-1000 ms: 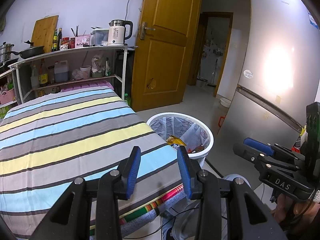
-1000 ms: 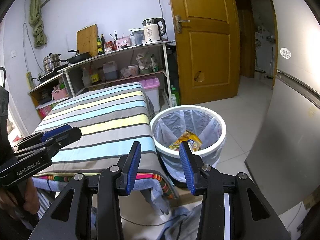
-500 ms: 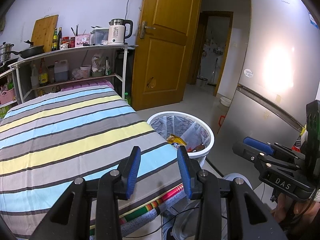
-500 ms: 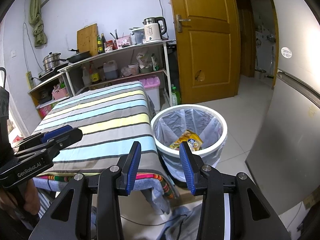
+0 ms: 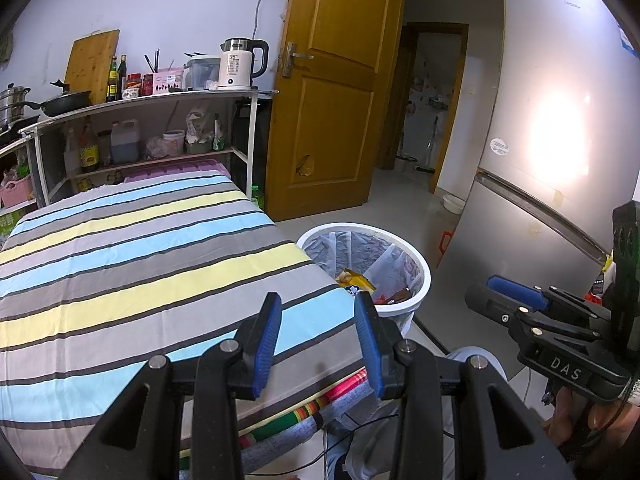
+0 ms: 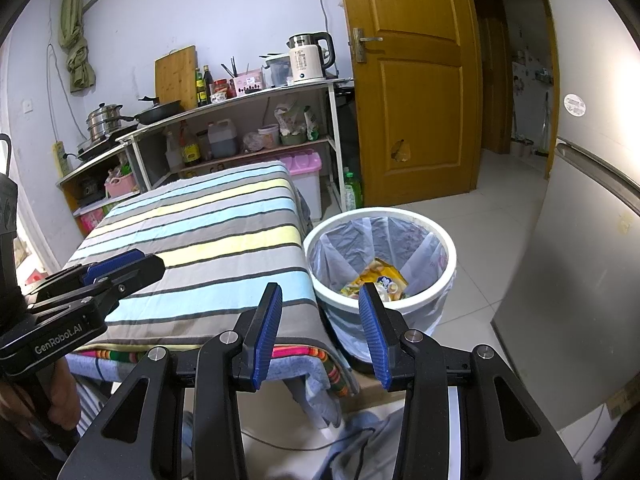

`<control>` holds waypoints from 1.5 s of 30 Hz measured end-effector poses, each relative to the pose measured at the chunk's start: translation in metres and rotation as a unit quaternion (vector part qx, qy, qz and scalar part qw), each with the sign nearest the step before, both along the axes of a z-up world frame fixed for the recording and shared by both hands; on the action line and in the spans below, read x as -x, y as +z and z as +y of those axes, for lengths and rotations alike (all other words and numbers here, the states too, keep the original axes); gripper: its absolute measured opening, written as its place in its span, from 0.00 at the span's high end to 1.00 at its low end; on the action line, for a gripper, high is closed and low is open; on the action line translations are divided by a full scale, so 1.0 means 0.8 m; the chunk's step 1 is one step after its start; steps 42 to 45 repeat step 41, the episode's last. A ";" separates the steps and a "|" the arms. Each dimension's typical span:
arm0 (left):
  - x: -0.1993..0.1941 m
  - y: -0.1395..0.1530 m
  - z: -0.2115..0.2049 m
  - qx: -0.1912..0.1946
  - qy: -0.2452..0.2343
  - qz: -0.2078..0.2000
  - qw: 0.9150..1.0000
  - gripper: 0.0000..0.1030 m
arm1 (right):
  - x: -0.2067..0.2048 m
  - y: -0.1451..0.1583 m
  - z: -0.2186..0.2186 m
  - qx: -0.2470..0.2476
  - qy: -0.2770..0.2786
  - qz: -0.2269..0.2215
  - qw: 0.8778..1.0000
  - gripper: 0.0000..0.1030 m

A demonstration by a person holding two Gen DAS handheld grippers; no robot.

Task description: Collect trash

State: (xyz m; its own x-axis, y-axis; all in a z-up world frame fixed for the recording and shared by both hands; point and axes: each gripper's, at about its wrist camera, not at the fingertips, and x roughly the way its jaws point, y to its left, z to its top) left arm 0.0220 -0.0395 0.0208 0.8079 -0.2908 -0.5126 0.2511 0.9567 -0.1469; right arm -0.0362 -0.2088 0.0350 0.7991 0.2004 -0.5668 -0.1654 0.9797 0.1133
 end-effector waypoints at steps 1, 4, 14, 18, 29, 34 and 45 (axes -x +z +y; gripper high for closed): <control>0.001 0.000 0.001 -0.001 0.001 0.000 1.000 0.62 | 0.001 -0.001 0.001 0.000 0.000 0.000 1.000 0.60; 0.002 0.000 0.002 0.000 0.001 0.000 1.000 0.62 | 0.002 -0.001 0.002 0.000 0.000 -0.001 1.000 0.60; 0.004 -0.001 0.000 -0.010 0.006 -0.004 1.000 0.62 | 0.001 -0.001 0.002 0.000 0.001 0.000 1.000 0.60; 0.006 0.000 -0.001 -0.013 0.010 -0.004 1.000 0.62 | 0.001 -0.001 0.002 0.000 0.000 -0.001 1.000 0.60; 0.003 -0.004 -0.001 -0.012 0.017 0.003 1.000 0.62 | 0.001 -0.001 0.003 0.000 0.001 0.000 1.000 0.60; 0.003 -0.004 -0.001 -0.008 0.013 0.004 1.000 0.62 | 0.002 -0.002 0.006 -0.001 0.001 0.002 1.000 0.60; 0.001 -0.006 -0.005 -0.011 0.017 0.008 1.000 0.62 | 0.002 -0.003 0.007 -0.001 0.002 0.002 1.000 0.60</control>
